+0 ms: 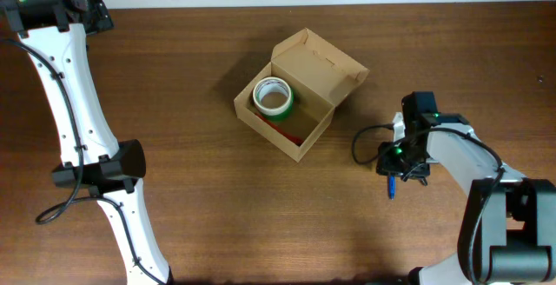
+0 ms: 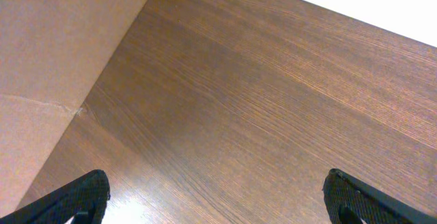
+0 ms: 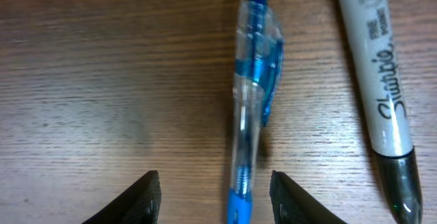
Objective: Pack container
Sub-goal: 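Move the right gripper to the blue pen and grasp it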
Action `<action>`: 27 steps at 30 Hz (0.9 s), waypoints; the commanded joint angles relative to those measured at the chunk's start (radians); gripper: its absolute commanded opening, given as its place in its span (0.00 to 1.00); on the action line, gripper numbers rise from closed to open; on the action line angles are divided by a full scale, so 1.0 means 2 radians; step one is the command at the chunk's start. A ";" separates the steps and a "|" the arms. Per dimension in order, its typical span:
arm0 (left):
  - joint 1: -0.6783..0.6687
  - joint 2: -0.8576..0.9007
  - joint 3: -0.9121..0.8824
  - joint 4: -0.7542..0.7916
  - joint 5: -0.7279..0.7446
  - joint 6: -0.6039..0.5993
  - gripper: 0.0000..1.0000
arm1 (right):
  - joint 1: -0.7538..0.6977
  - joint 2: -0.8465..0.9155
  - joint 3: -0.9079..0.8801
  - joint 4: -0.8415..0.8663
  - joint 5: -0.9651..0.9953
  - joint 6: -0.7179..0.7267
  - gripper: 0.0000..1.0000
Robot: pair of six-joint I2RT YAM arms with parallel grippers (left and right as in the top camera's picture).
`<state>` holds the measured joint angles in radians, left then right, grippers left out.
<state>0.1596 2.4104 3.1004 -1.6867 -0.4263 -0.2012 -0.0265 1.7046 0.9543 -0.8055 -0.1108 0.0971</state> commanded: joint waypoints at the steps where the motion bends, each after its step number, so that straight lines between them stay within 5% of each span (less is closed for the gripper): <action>1: 0.003 -0.014 0.004 0.000 -0.002 0.004 1.00 | -0.011 -0.009 -0.005 0.009 -0.002 0.008 0.51; 6: 0.003 -0.014 0.004 0.000 -0.002 0.004 1.00 | -0.011 -0.005 -0.005 0.019 -0.002 0.013 0.13; 8: 0.003 -0.014 0.004 0.000 -0.002 0.004 1.00 | -0.011 -0.005 -0.005 0.024 -0.002 0.018 0.08; 11: 0.003 -0.014 0.004 0.000 -0.002 0.004 1.00 | -0.011 -0.005 -0.005 0.030 -0.002 0.021 0.08; 16: 0.003 -0.014 0.004 0.000 -0.002 0.004 1.00 | -0.011 -0.005 -0.007 0.031 0.009 0.021 0.24; 27: 0.003 -0.014 0.004 0.000 -0.002 0.004 1.00 | -0.011 0.010 -0.042 0.060 0.020 0.035 0.25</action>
<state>0.1596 2.4104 3.1004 -1.6867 -0.4263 -0.2012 -0.0418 1.7058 0.9085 -0.7021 -0.0906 0.1368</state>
